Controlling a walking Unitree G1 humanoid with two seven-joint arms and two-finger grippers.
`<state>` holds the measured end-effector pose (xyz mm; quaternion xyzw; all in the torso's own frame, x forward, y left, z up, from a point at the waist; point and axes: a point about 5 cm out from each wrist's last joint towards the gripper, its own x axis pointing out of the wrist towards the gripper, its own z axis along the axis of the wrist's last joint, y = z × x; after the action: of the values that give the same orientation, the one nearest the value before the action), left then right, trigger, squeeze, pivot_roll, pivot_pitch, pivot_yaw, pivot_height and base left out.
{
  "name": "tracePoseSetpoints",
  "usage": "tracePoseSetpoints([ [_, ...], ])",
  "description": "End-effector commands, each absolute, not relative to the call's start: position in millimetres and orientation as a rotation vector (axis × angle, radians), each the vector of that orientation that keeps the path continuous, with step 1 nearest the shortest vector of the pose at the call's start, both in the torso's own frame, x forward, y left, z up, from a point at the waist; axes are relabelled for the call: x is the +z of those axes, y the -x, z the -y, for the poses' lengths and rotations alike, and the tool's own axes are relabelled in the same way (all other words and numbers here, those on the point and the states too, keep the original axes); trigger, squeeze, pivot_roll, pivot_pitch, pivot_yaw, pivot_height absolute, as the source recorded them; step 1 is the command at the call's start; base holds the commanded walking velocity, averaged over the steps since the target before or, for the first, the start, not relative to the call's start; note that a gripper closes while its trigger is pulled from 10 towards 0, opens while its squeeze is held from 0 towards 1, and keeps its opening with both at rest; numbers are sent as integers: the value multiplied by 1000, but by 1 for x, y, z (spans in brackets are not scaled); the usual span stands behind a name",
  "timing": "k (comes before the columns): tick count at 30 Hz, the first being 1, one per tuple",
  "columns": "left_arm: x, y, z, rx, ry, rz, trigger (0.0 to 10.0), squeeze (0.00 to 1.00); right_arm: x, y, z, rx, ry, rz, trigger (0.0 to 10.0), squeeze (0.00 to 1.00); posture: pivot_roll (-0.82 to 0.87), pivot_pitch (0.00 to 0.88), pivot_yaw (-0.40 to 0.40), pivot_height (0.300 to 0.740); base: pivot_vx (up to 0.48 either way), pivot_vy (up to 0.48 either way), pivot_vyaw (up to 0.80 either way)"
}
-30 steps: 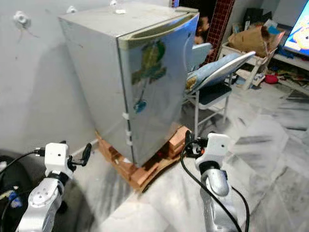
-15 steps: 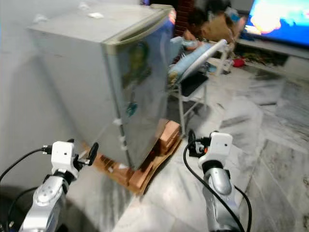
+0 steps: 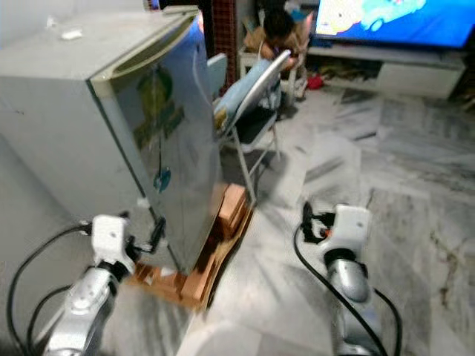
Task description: Restocking fridge
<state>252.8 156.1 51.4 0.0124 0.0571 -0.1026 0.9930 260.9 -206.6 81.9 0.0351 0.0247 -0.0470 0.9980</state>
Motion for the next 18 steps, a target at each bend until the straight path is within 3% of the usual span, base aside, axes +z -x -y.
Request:
tracePoseSetpoints([
  [1,53,-253,-167,-182,-43,-113,10000,0,84,-264,196,-66,-86,-36,10000,0,-14,0,14,740,379,0,0],
  [8,52,-254,-166,-183,-42,-115,10000,0,85,-264,196,-68,-79,-36,10000,0,-17,0,13,740,353,0,0],
  [18,50,-254,-170,-153,-55,-126,10000,0,83,-263,196,-71,-77,-45,10000,0,-19,0,13,740,0,0,-80],
])
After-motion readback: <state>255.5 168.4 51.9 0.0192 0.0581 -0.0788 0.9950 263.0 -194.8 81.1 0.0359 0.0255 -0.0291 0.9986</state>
